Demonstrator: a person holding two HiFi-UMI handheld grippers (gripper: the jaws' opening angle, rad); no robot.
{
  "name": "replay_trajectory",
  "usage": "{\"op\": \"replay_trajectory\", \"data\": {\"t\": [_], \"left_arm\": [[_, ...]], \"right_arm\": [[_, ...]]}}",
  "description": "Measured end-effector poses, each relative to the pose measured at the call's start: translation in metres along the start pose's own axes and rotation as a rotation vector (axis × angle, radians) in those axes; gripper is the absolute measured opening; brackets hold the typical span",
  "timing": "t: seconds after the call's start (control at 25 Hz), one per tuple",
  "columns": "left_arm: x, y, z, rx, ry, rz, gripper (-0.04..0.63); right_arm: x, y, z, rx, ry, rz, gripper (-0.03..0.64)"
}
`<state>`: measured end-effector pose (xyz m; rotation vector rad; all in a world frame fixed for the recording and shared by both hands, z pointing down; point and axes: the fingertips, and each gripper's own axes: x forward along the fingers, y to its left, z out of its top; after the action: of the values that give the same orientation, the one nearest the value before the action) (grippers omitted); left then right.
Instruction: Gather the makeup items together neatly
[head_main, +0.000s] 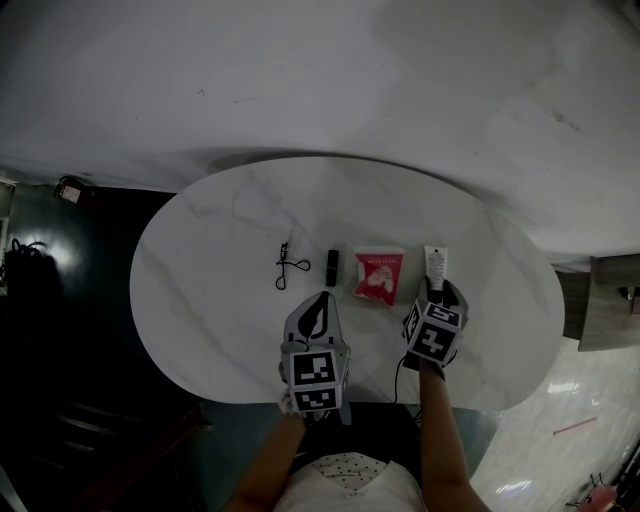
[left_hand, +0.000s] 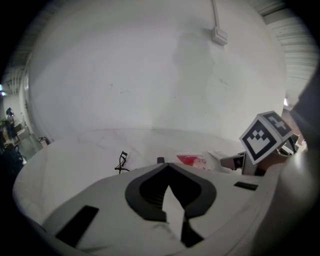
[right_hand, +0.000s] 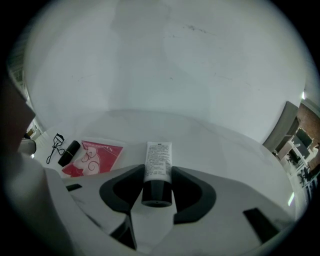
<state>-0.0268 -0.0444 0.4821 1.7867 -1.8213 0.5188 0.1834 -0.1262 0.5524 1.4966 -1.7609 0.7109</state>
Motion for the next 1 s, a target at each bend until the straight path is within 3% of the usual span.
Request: {"op": "replay_trajectory", "data": {"t": [0.8,1.0], "left_arm": [[-0.003,0.001,0.000,-0.001,-0.002,0.002,0.037],[-0.005,0.002,0.001,0.000,-0.007,0.003,0.037]], "right_arm": [[0.005,0.002,-0.012,0.016,0.039,0.008,0.202],[0.004,0.001,-0.008,0.005,0.022,0.013,0.247]]}}
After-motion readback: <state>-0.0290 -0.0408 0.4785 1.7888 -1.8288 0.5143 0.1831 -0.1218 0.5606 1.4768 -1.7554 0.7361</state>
